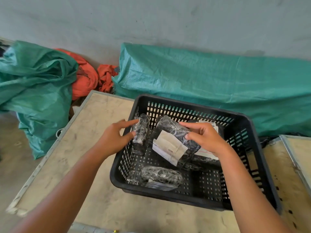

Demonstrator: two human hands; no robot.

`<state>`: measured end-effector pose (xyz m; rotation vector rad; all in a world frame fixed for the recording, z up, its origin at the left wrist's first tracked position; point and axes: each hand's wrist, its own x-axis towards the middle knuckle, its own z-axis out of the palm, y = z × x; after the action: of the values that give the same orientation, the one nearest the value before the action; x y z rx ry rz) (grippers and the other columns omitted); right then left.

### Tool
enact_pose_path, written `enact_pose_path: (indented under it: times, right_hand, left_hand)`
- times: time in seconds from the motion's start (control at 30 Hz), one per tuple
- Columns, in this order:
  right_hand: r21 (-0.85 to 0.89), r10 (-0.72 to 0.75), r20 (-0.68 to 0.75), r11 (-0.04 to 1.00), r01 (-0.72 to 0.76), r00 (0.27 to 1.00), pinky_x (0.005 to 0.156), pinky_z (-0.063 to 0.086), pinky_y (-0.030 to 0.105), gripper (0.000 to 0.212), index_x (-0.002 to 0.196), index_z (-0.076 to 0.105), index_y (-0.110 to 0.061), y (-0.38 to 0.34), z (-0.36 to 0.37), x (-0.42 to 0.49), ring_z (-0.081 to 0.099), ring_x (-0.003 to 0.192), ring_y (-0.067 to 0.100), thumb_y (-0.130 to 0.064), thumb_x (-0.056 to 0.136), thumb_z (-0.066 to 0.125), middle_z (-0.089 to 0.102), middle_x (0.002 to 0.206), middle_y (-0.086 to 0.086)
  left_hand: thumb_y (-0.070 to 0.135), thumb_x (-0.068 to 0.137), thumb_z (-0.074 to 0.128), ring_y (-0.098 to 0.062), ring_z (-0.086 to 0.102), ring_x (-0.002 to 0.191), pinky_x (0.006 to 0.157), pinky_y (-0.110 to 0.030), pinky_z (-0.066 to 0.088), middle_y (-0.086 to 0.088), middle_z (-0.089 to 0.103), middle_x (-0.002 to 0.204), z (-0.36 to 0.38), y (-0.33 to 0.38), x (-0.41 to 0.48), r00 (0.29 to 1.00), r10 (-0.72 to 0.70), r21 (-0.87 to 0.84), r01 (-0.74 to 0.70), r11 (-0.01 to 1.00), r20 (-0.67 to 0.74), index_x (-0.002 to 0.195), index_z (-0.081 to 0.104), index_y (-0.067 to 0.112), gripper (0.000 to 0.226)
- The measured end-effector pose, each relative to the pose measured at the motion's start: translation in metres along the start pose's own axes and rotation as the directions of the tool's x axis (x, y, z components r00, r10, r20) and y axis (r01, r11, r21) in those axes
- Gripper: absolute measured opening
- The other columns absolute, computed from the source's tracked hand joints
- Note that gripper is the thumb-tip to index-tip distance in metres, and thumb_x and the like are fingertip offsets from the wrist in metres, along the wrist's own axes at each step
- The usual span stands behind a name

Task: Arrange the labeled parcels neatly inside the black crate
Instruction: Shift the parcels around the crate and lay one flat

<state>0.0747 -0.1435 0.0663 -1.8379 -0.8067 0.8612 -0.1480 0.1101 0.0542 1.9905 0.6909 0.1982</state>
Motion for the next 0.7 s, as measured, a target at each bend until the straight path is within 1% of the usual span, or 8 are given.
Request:
enact_pose_path:
  times: [0.1,0.17,0.2,0.3,0.4,0.53,0.63,0.7]
  right_hand:
    - [0.064,-0.028,-0.004,0.998,0.028,1.0,0.059,0.042,0.034,0.047,0.12,0.076,-0.039,-0.025,-0.013,-0.008,0.044,0.053,0.028,-0.025,0.075,0.07,0.067,0.092,0.041]
    - [0.15,-0.068,-0.027,0.986,0.072,0.997,0.08,0.052,0.05,0.047,0.116,0.079,-0.032,-0.036,-0.021,-0.011,0.061,0.08,0.055,-0.021,0.072,0.068,0.065,0.108,0.044]
    - [0.191,-0.084,-0.04,0.978,0.09,0.996,0.085,0.052,0.046,0.047,0.114,0.08,-0.03,-0.039,-0.025,-0.012,0.065,0.092,0.056,-0.021,0.07,0.068,0.07,0.11,0.037]
    - [0.285,-0.088,-0.032,0.954,0.093,0.996,0.078,0.058,0.031,0.048,0.109,0.082,-0.027,-0.046,-0.033,-0.012,0.075,0.097,0.025,-0.023,0.064,0.065,0.08,0.109,0.009]
    - [0.333,-0.074,-0.068,0.938,0.093,0.995,0.075,0.06,0.029,0.047,0.109,0.082,-0.026,-0.045,-0.039,-0.008,0.075,0.096,0.022,-0.025,0.066,0.064,0.08,0.109,0.007]
    - [0.325,-0.02,-0.165,0.943,0.074,0.986,0.064,0.061,0.034,0.047,0.119,0.077,-0.034,-0.042,-0.04,-0.002,0.073,0.089,0.019,-0.036,0.072,0.074,0.078,0.106,-0.004]
    - [0.249,-0.018,-0.249,0.965,0.082,0.968,0.096,0.049,0.038,0.064,0.131,0.065,-0.05,-0.03,-0.034,-0.001,0.054,0.124,0.008,-0.045,0.071,0.087,0.059,0.138,-0.016]
    - [0.155,-0.013,-0.23,0.987,0.05,0.973,0.1,0.046,0.032,0.075,0.136,0.055,-0.059,-0.02,-0.023,-0.002,0.043,0.131,-0.001,-0.054,0.068,0.087,0.044,0.148,-0.023]
  left_hand:
    - [0.039,0.087,0.077,-0.006,0.033,0.147,0.114,-0.037,0.038,0.007,0.039,0.16,-0.003,0.031,-0.001,0.961,0.262,-0.072,-0.269,0.961,-0.094,0.11,0.073,0.056,0.029]
    - [0.046,0.083,0.078,-0.004,0.027,0.15,0.118,-0.039,0.031,0.009,0.034,0.163,0.001,0.049,-0.002,0.92,0.391,-0.209,-0.377,0.902,0.029,0.103,0.077,0.053,0.022]
    - [0.047,0.081,0.078,-0.004,0.022,0.152,0.12,-0.042,0.027,0.007,0.03,0.164,0.004,0.055,-0.001,0.899,0.425,-0.245,-0.39,0.888,0.108,0.104,0.077,0.053,0.024]
    - [0.039,0.086,0.077,-0.003,0.017,0.153,0.122,-0.045,0.023,0.012,0.037,0.161,0.017,0.068,0.001,0.842,0.456,-0.326,-0.361,0.874,0.29,0.124,0.068,0.052,0.041]
    - [0.026,0.094,0.067,-0.014,0.038,0.146,0.119,-0.039,0.033,0.028,0.055,0.141,0.033,0.069,0.005,0.834,0.474,-0.333,-0.378,0.864,0.283,0.133,0.058,0.057,0.05]
    - [0.015,0.103,0.056,0.011,0.048,0.127,0.105,-0.019,0.044,0.024,0.052,0.142,0.047,0.062,0.013,0.889,0.397,-0.358,-0.302,0.884,0.229,0.132,0.052,0.065,0.058]
    - [0.015,0.105,0.052,0.013,0.046,0.129,0.106,-0.019,0.043,0.022,0.045,0.15,0.054,0.054,0.023,0.95,0.283,-0.384,-0.214,0.898,0.134,0.133,0.049,0.061,0.054]
    - [0.018,0.106,0.052,0.01,0.058,0.112,0.094,-0.016,0.049,0.013,0.05,0.15,0.062,0.051,0.03,0.978,0.18,-0.393,-0.124,0.911,0.108,0.135,0.048,0.059,0.051]
